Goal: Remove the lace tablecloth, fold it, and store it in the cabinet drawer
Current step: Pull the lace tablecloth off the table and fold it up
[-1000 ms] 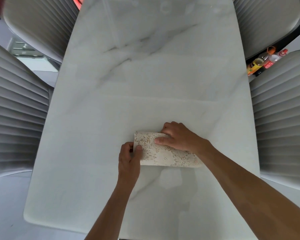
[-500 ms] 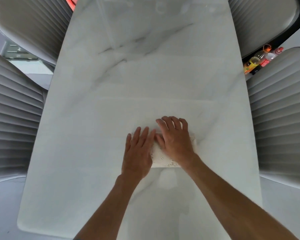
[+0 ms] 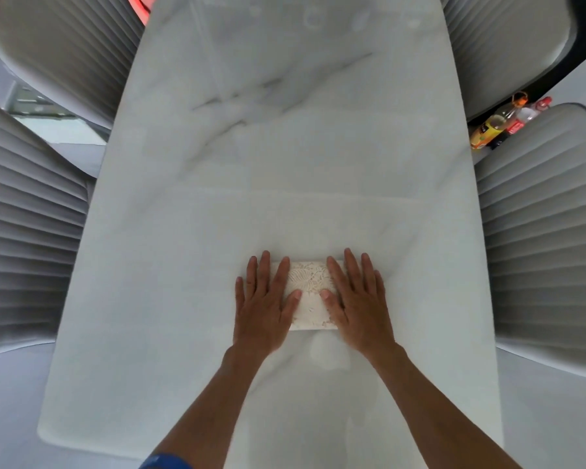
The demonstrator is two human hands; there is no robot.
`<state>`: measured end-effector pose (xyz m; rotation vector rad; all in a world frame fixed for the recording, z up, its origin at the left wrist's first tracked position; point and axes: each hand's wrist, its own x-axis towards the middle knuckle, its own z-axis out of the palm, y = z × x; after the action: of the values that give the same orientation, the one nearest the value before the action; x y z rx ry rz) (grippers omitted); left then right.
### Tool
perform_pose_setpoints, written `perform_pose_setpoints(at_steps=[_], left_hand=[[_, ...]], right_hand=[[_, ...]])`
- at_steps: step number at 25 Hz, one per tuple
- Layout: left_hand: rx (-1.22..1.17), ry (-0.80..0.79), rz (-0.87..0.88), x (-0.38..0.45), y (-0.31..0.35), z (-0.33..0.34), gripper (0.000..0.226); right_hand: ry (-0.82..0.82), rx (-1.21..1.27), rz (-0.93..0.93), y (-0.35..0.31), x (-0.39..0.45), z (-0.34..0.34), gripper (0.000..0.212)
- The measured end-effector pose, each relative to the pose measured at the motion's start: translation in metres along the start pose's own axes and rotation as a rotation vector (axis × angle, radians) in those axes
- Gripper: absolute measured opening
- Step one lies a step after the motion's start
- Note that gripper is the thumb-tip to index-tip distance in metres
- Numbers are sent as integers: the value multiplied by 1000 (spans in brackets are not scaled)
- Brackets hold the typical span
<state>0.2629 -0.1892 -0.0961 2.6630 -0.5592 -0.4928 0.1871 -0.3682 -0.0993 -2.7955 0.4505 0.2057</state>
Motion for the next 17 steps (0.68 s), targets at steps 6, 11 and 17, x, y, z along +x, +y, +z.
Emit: perform_pose_setpoints(at_steps=[6, 11, 17], left_hand=[[-527, -3, -647, -12, 27, -24, 101], [-1025, -8, -633, -37, 27, -69, 26], [-1216, 159, -520, -107, 36, -135, 47]], right_hand=[[-25, 429, 765, -21, -18, -26, 103], [-45, 1020, 752, -6, -30, -73, 35], [10, 1352, 629, -36, -74, -128, 30]])
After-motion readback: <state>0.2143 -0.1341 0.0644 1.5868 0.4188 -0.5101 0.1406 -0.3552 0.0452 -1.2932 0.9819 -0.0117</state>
